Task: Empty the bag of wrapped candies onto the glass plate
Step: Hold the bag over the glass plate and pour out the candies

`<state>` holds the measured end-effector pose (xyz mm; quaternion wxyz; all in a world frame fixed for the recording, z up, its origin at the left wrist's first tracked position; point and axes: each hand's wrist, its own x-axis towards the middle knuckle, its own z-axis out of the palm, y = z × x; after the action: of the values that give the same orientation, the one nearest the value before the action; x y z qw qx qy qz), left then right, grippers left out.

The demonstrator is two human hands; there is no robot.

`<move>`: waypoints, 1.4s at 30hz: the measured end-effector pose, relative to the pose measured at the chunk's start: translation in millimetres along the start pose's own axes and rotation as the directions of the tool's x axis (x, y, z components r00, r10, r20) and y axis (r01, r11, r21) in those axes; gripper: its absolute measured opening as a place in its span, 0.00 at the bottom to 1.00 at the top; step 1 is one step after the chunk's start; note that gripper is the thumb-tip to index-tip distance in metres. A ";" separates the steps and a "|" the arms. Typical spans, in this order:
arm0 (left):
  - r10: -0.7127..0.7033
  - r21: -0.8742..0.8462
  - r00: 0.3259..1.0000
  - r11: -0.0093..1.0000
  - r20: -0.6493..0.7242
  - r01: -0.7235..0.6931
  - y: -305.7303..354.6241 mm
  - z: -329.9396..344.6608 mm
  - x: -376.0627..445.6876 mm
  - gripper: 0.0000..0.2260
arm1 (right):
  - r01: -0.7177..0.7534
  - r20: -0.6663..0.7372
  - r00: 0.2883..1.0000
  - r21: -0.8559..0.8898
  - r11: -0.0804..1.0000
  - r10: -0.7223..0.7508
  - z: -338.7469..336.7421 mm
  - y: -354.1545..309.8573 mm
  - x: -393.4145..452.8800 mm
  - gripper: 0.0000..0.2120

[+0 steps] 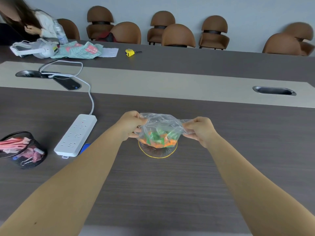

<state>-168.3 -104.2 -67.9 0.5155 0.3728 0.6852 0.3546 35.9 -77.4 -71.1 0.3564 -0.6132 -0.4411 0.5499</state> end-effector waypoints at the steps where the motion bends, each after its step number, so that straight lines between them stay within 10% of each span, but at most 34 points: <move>1: -0.006 -0.022 1.000 1.000 0.012 0.006 0.7 0.1 0.5 0.13 | 0.000 -0.002 1.000 -0.014 1.000 0.000 0.2 -1.4 0.4 0.14; 21: -0.032 -0.100 0.998 0.995 -0.046 0.028 2.8 0.3 16.3 0.12 | 0.093 -0.009 0.995 -0.092 0.991 -0.094 7.7 -8.9 12.5 0.20; 24: -0.069 -0.037 0.994 0.997 -0.084 0.066 5.6 -0.3 18.9 0.07 | 0.092 -0.012 0.995 -0.223 0.970 -0.097 8.0 -10.5 14.7 0.03; 31: -0.134 0.113 0.990 0.984 -0.042 0.138 17.2 4.6 13.2 0.18 | 0.044 0.001 0.999 -0.321 0.946 -0.046 6.4 -19.5 18.4 0.17; 42: -0.130 0.057 0.991 0.990 0.035 0.127 22.9 -0.6 10.5 0.18 | 0.018 0.068 0.998 -0.031 0.999 -0.016 10.1 -22.3 19.4 0.11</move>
<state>-167.6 -84.3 -52.5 0.5401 0.3487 0.7071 0.2945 22.7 -51.8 -58.9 0.3363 -0.5960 -0.4666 0.5604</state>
